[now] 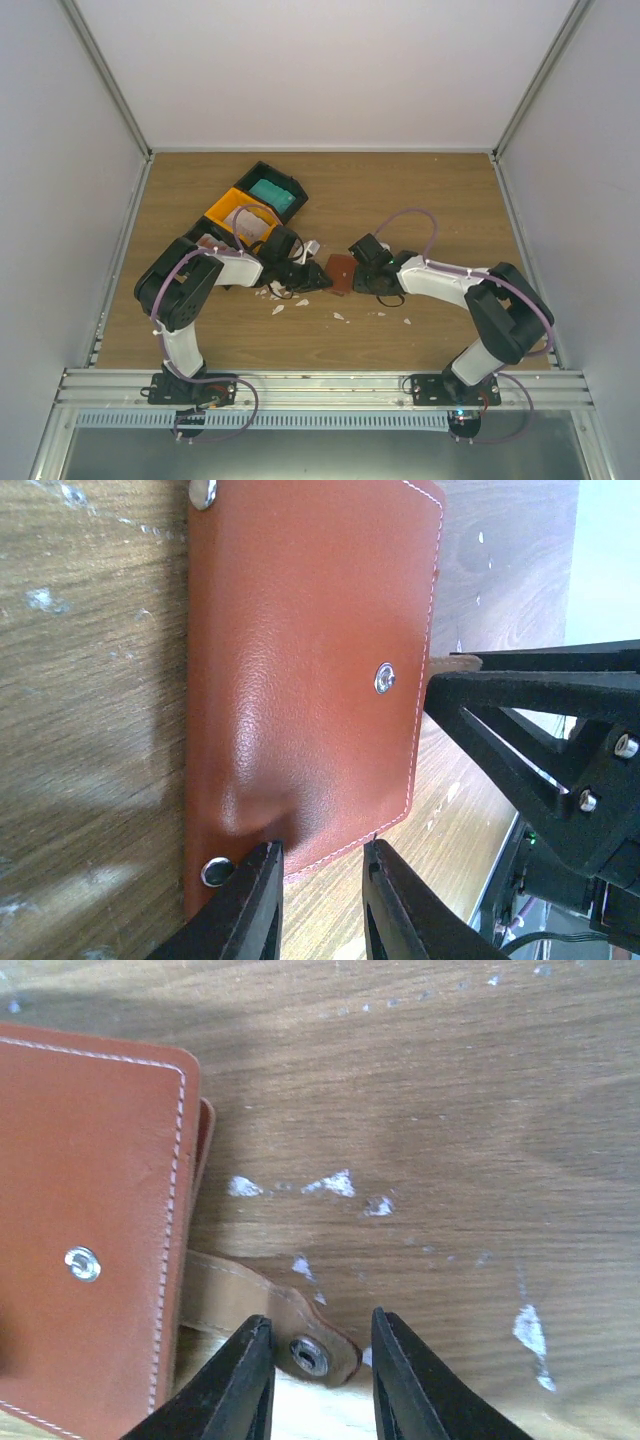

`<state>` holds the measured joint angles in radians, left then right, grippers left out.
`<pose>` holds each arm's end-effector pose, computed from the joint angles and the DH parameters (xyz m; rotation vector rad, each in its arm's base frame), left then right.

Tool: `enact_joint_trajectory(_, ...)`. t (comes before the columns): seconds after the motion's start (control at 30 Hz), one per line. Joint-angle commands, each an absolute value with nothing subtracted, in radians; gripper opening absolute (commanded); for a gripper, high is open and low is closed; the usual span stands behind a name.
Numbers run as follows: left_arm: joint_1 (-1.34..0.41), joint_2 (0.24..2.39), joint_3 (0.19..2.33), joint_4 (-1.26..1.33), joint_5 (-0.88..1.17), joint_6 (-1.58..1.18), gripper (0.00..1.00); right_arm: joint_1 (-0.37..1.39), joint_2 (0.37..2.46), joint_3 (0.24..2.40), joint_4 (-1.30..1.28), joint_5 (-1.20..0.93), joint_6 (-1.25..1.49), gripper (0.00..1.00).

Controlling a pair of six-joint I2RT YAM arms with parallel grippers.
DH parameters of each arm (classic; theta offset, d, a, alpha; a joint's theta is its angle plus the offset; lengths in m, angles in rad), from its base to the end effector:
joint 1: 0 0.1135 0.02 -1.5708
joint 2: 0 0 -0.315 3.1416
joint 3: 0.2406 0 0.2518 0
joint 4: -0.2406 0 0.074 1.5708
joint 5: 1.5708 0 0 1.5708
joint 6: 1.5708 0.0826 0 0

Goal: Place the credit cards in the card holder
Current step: Open the card holder at the center of the board.

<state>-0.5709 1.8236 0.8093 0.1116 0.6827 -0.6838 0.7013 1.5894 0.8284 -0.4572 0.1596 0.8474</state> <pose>0.2785 -0.2408 0.1341 0.1792 2.7018 -1.3204 0.2362 0.1823 0.1573 0.2418 2.7630 0.1869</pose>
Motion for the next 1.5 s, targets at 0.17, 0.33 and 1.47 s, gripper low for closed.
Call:
enact_joint_trajectory(0.17, -0.569, 1.846, 0.799, 0.034, 0.546, -0.671, 0.25, 0.657, 1.570, 0.755, -0.264, 0.028, 0.891, 0.26)
enact_joint_trajectory(0.33, -0.568, 1.845, 0.800, 0.034, 0.546, -0.675, 0.25, 0.648, 1.565, 0.724, -0.220, 0.015, 0.909, 0.25)
enact_joint_trajectory(1.47, -0.494, 1.407, 0.727, -0.048, 0.371, -0.707, 0.78, 0.637, 1.501, 0.990, -0.334, -0.259, 0.608, 0.00)
